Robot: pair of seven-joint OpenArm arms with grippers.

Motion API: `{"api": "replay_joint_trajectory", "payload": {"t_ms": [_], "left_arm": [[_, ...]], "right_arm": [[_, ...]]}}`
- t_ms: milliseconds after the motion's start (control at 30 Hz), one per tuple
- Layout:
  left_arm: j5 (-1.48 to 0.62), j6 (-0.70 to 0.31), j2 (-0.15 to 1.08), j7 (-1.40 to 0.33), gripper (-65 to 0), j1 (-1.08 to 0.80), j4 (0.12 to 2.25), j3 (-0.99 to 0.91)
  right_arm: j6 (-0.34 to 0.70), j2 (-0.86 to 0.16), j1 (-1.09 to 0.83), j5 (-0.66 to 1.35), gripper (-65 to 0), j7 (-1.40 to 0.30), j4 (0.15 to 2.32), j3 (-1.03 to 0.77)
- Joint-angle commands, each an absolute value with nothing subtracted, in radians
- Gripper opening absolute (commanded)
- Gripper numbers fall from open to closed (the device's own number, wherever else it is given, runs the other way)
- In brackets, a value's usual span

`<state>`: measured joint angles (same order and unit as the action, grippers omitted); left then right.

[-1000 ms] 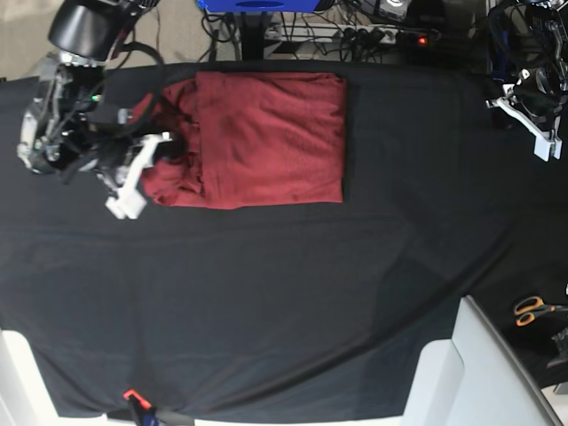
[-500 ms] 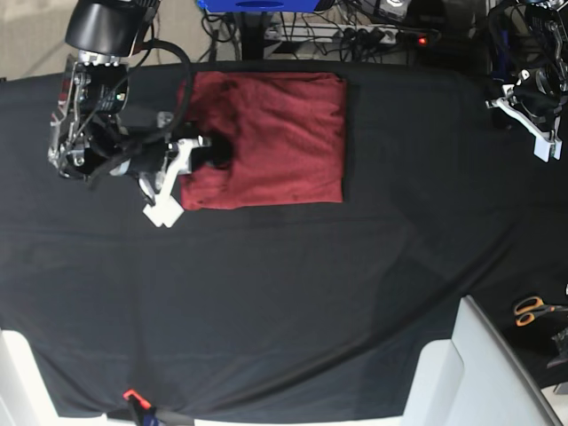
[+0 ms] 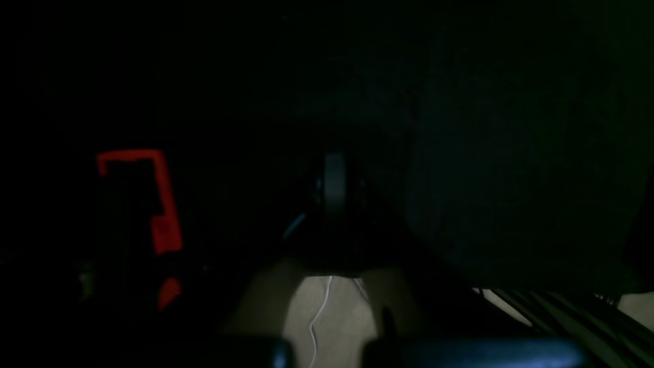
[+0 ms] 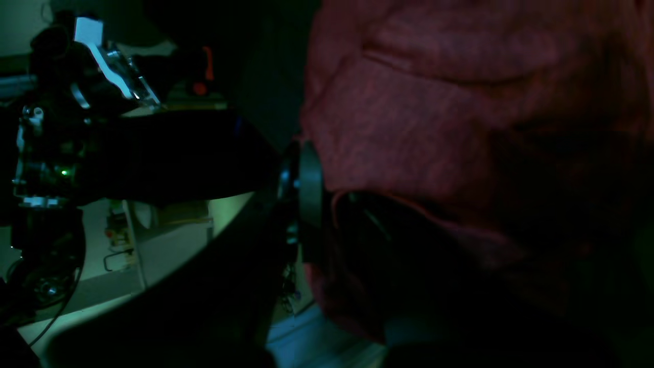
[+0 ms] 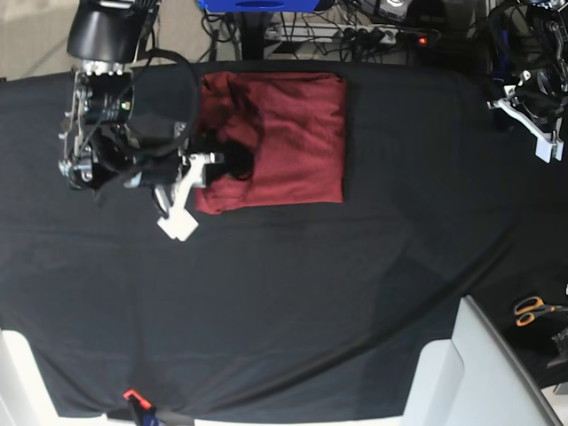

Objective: Fold the T-shirt properly
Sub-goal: 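Fold the held end over onto the shirt body with the right gripper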

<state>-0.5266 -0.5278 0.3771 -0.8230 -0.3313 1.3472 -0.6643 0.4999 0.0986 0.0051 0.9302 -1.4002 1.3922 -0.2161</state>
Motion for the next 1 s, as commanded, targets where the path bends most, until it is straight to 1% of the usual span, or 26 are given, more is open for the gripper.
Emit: {"api": "replay_joint_trajectory", "payload": {"t_ms": [0, 133, 400, 567, 833, 967], "left_arm": [[-0.539, -0.533, 0.400, -0.808, -65.0, -0.321, 1.363, -0.671], [-0.539, -0.533, 0.400, -0.808, -65.0, -0.317, 1.365, -0.671], [-0.539, -0.533, 0.400, -0.808, -65.0, -0.306, 1.365, -0.671], [-0.539, -0.533, 0.401, -0.808, -65.0, -0.300, 1.365, -0.633], [-0.538, -0.533, 0.401, -0.808, -65.0, -0.288, 1.365, -0.601], [-0.466, -0.533, 0.395, -0.808, -65.0, -0.278, 1.365, -0.601]], "right_arm": [[0.499, 0.097, 0.027, 0.955, -64.2, -1.396, 1.382, -0.206], [0.501, 0.096, 0.061, 0.955, -64.2, -1.396, 1.307, -0.165], [0.501, 0.096, 0.074, 0.955, -64.2, -1.396, 1.290, -0.145], [0.501, 0.099, 0.110, 0.955, -64.2, -1.396, 1.159, -0.145], [0.501, 0.104, 0.110, 0.955, -64.2, -1.396, 1.148, -0.145], [0.501, 0.105, 0.114, 0.955, -64.2, -1.396, 1.147, -0.147]]}}
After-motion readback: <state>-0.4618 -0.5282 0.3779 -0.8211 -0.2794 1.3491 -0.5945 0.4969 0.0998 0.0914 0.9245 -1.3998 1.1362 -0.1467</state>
